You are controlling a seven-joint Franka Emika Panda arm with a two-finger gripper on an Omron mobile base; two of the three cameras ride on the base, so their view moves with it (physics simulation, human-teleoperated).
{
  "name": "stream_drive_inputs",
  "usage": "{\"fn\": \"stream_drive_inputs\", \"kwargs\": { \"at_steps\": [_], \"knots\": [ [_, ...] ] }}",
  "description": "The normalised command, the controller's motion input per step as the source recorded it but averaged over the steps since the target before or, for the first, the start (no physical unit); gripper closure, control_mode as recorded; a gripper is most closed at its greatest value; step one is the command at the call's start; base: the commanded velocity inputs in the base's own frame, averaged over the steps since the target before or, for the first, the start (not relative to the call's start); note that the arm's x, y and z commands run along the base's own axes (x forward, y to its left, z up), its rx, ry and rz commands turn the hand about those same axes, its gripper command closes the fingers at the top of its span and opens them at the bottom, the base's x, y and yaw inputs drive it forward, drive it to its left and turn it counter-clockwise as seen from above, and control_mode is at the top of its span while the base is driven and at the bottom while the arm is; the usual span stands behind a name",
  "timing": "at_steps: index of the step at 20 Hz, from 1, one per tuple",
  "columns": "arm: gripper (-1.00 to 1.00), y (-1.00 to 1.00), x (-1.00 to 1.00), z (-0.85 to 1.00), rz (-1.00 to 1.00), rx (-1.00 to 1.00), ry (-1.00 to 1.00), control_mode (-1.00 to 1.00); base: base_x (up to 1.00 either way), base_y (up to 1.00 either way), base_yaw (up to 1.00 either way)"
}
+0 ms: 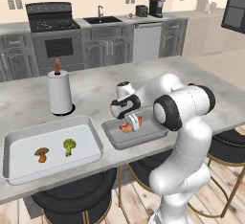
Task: Place the cold items (broccoli and mushroom) from the fridge in one tupperware on the dining counter. Place the warm items (hot dog and kebab skewer) in the stove area in another tupperware.
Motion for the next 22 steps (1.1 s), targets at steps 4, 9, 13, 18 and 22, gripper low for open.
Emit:
{"fn": "stream_drive_inputs", "kwargs": {
  "at_steps": [4, 9, 13, 18, 22],
  "knots": [
    [-1.0, 0.0, -0.15, -0.02, -0.01, 0.0, 0.0, -1.0, 0.0, 0.0, 0.0],
    [-1.0, 0.0, -0.27, 0.03, -0.02, 0.0, -0.07, -1.0, 0.0, 0.0, 0.0],
    [-1.0, 0.0, -0.5, 0.41, -0.06, 0.0, -0.21, -1.0, 0.0, 0.0, 0.0],
    [-1.0, 0.0, -0.5, 0.7, -0.07, 0.0, -0.19, -1.0, 0.0, 0.0, 0.0],
    [-1.0, -0.08, -0.74, 0.64, -0.16, 0.02, -0.22, -1.0, 0.0, 0.0, 0.0]
  ]
}}
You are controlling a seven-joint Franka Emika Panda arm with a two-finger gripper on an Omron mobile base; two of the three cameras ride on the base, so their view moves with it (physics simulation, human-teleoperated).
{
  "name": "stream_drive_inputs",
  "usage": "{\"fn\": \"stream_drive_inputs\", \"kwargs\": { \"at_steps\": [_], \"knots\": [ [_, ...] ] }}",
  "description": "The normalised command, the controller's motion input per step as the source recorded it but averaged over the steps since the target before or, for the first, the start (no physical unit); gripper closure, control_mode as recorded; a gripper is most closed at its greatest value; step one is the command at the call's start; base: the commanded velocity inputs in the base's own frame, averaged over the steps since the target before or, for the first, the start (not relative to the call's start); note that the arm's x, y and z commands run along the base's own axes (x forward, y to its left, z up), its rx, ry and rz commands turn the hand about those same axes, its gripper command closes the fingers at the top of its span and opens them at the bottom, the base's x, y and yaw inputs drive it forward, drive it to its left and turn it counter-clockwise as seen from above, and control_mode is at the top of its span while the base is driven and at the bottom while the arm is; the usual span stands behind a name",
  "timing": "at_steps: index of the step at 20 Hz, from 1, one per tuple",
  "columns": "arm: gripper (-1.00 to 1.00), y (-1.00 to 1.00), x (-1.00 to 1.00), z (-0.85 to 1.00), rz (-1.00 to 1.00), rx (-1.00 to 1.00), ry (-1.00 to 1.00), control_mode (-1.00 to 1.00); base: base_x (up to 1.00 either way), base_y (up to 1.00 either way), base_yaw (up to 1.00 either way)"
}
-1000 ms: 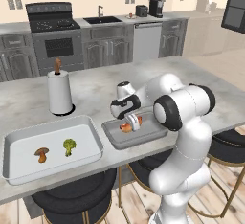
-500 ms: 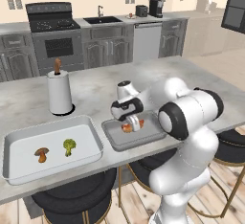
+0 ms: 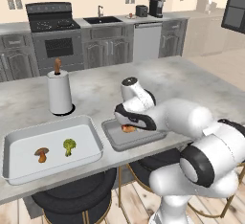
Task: Place the cold items (broccoli and mushroom) from the fridge in one tupperware on the dining counter. Place the warm items (hot dog and kebab skewer) in the stove area in another tupperware.
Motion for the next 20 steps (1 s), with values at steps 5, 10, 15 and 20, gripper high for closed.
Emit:
{"fn": "stream_drive_inputs", "kwargs": {
  "at_steps": [5, 10, 15, 20],
  "knots": [
    [-1.0, -0.23, -0.8, 0.71, -0.29, 0.15, -0.13, -1.0, 0.0, 0.0, 0.0],
    [-1.0, -0.41, -0.86, 0.7, -0.39, 0.23, -0.12, -1.0, 0.0, 0.0, 0.0],
    [-1.0, -0.45, -0.87, 0.63, -0.45, 0.26, -0.16, -1.0, 0.0, 0.0, 0.0],
    [-1.0, -0.49, -0.85, 0.68, -0.42, 0.33, -0.13, -1.0, 0.0, 0.0, 0.0]
  ]
}}
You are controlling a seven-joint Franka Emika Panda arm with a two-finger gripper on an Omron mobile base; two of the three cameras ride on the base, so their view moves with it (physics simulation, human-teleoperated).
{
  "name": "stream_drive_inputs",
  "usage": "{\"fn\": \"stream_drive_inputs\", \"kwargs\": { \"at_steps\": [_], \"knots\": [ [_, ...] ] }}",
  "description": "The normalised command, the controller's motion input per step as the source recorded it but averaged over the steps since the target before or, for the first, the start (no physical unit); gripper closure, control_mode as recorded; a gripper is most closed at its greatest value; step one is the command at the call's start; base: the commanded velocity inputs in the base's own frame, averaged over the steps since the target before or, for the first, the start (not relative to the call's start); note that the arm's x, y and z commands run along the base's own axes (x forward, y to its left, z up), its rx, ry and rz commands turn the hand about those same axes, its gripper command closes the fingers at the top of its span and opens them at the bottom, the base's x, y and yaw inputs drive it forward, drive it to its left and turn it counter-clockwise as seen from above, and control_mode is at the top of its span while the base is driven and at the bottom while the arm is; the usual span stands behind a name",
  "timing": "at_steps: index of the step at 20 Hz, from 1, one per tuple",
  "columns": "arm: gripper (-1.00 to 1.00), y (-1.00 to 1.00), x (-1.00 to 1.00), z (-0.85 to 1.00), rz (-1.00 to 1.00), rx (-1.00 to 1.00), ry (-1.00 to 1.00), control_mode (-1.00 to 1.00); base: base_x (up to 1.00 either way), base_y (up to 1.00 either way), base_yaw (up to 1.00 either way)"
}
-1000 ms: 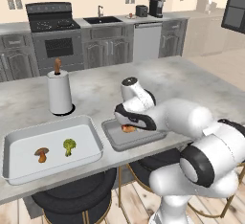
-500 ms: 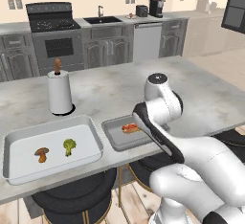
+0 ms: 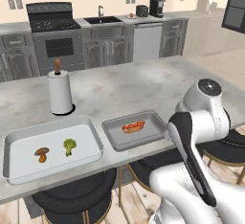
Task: Place the cold items (broccoli and mushroom) from the fridge in one tupperware on the dining counter. Place the warm items (hot dog and kebab skewer) in the stove area in another tupperware.
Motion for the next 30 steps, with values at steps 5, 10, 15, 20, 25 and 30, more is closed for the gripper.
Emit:
{"fn": "stream_drive_inputs", "kwargs": {
  "at_steps": [5, 10, 15, 20, 25, 30],
  "knots": [
    [-1.0, -0.47, -0.84, 0.71, -0.36, 0.32, -0.12, -1.0, 0.0, 0.0, 0.0],
    [-1.0, -0.29, -0.84, 0.6, -0.38, 0.28, -0.1, -1.0, 0.0, 0.0, 0.0],
    [-1.0, 0.05, -0.74, 0.08, -0.37, 0.03, -0.03, -1.0, 0.0, 0.0, 0.0],
    [-1.0, 0.13, -0.52, 0.0, -0.29, -0.01, 0.0, -1.0, 0.0, 0.0, 0.0],
    [-1.0, 0.03, -0.1, 0.0, -0.01, 0.0, 0.0, -1.0, 0.0, 0.0, 0.0],
    [-1.0, 0.0, -0.24, 0.0, -0.06, 0.0, -0.01, 1.0, -0.21, -0.12, -0.09]
  ]
}}
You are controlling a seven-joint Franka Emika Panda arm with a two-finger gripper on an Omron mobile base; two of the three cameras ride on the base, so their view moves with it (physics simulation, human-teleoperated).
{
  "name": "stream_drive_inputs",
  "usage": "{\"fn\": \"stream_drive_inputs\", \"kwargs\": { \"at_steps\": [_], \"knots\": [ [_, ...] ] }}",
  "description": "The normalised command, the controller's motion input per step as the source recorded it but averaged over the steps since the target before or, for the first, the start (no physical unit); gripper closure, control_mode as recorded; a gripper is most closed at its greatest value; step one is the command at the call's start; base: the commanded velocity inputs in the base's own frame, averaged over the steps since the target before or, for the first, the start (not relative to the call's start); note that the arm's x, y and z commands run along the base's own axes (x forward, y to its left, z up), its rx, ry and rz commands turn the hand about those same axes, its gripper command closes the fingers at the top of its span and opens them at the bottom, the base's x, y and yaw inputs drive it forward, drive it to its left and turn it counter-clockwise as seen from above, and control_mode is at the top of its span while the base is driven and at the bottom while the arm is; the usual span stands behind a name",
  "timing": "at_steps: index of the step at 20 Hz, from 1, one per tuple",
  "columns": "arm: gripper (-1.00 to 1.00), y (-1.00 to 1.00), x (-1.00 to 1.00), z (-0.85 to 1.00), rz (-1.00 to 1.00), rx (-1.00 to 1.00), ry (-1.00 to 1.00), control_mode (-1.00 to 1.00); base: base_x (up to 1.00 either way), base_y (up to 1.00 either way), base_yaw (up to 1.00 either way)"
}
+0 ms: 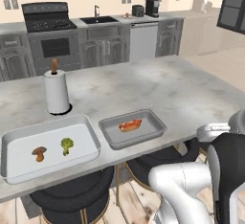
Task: Place the cold items (broccoli and mushroom) from the fridge in one tupperware on the dining counter. Place the warm items (hot dog and kebab skewer) in the stove area in another tupperware.
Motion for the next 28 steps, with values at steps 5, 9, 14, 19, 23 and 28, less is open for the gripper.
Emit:
{"fn": "stream_drive_inputs", "kwargs": {
  "at_steps": [5, 9, 14, 19, 23, 28],
  "knots": [
    [-1.0, 0.0, 0.0, 0.0, 0.0, 0.0, 0.0, 1.0, -0.39, -0.86, -0.27],
    [-1.0, 0.0, 0.0, 0.0, 0.0, 0.0, 0.0, 1.0, -0.05, -1.0, -0.08],
    [-1.0, 0.0, 0.0, 0.0, 0.0, 0.0, 0.0, 1.0, 0.0, -1.0, -0.01],
    [-1.0, 0.0, 0.0, 0.0, 0.0, 0.0, 0.0, 1.0, 0.05, -1.0, 0.0],
    [-1.0, 0.0, 0.0, 0.0, 0.0, 0.0, 0.0, 1.0, 0.08, -1.0, 0.0],
    [-1.0, 0.0, 0.0, 0.0, 0.0, 0.0, 0.0, 1.0, 0.23, -1.0, 0.0]
  ]
}}
